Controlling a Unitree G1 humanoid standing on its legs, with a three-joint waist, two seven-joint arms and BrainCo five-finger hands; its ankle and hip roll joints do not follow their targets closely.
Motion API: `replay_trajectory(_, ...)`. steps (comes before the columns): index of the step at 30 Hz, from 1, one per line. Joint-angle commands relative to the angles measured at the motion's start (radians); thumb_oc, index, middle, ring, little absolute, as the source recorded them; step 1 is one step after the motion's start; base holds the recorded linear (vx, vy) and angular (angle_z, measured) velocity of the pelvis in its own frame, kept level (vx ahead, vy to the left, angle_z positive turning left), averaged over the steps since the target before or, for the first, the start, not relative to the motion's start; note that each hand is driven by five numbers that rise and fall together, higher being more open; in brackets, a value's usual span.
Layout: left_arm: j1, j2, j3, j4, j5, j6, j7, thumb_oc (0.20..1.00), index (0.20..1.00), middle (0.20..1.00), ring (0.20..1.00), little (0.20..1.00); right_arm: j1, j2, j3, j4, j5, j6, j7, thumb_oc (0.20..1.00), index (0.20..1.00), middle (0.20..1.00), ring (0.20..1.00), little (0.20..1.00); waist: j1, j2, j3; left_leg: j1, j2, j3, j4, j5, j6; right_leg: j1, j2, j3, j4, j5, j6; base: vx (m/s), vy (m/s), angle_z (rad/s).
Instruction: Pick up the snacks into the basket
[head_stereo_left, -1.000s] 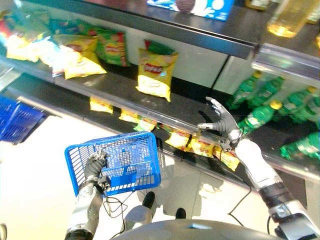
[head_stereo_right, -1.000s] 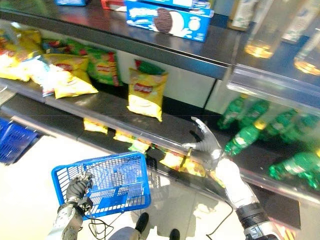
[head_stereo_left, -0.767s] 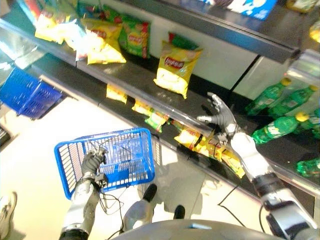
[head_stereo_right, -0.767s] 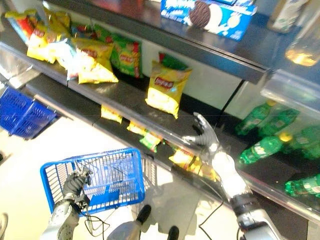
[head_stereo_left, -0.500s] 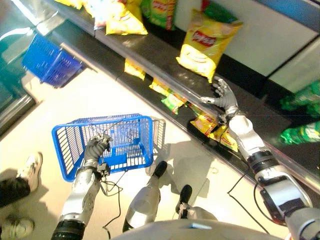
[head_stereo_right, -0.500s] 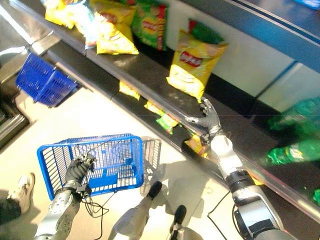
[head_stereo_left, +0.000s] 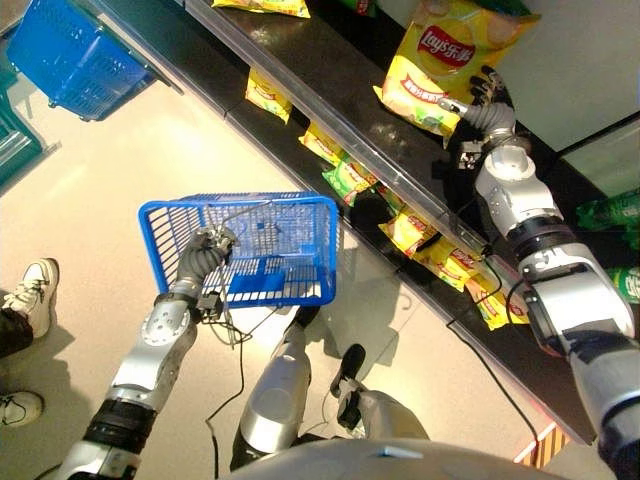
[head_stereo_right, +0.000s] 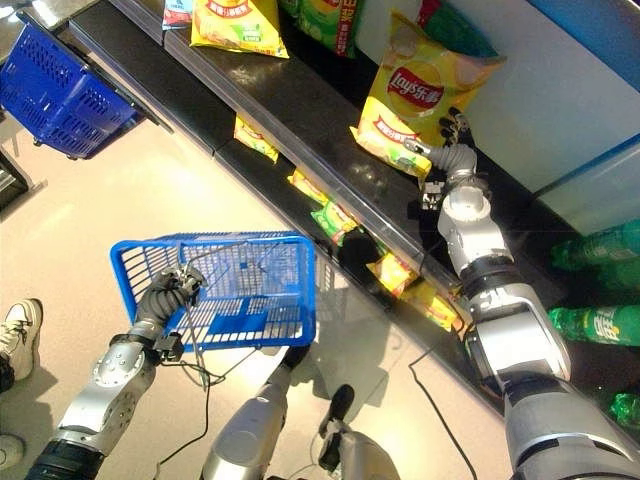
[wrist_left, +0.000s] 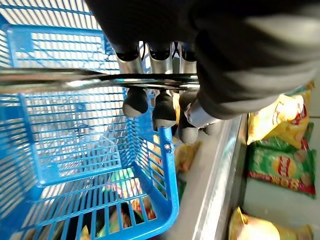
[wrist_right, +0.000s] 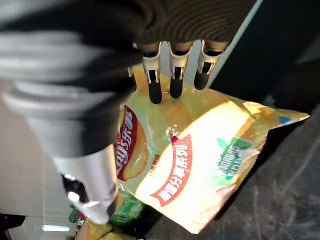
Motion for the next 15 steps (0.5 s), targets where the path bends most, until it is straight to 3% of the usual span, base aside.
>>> replay_trajectory(1,0.007,0.042,0.041,-0.195,0.020,-0.093,-0.003,0.200,0.200,0.200,0.200,0.200,-0.101,-0.054,0.050,-0.007,0.042,-0.046,-0.035,1.000,1.000,1.000,1.000,1.000,0.013,-0.031,-0.047,-0.018,-0.049,0.015,0.126,-0.144,0.028,0.021,-0.051,0.021,0.049,-0.008,0.070,0.05,0.027,0.01)
replay_trajectory(8,-0.015,0.050,0.023,-0.226,0.015,-0.093,0.020,0.200,0.200,0.200,0.200,0.200,-0.213,-0.049,0.079,0.101,0.051,-0.036,-0.043,1.000,1.000,1.000,1.000,1.000,0.013,-0.037,-0.049,-0.044,-0.059,0.022,0.149,-0.155,0.033,0.010,-0.054,0.027,0.044,0.006,0.081,0.03,0.021,0.00)
replay_trajectory(15,-0.030,0.049,0.005,-0.275,0.008,-0.093,0.036,0.200,0.200,0.200,0.200,0.200,-0.299,-0.062,0.108,0.260,0.089,0.000,-0.026,1.000,1.000,1.000,1.000,1.000,0.015,-0.036,0.010,-0.111,-0.072,0.025,0.228,-0.184,0.030,-0.055,-0.048,0.038,0.104,0.006,0.079,0.00,0.004,0.01)
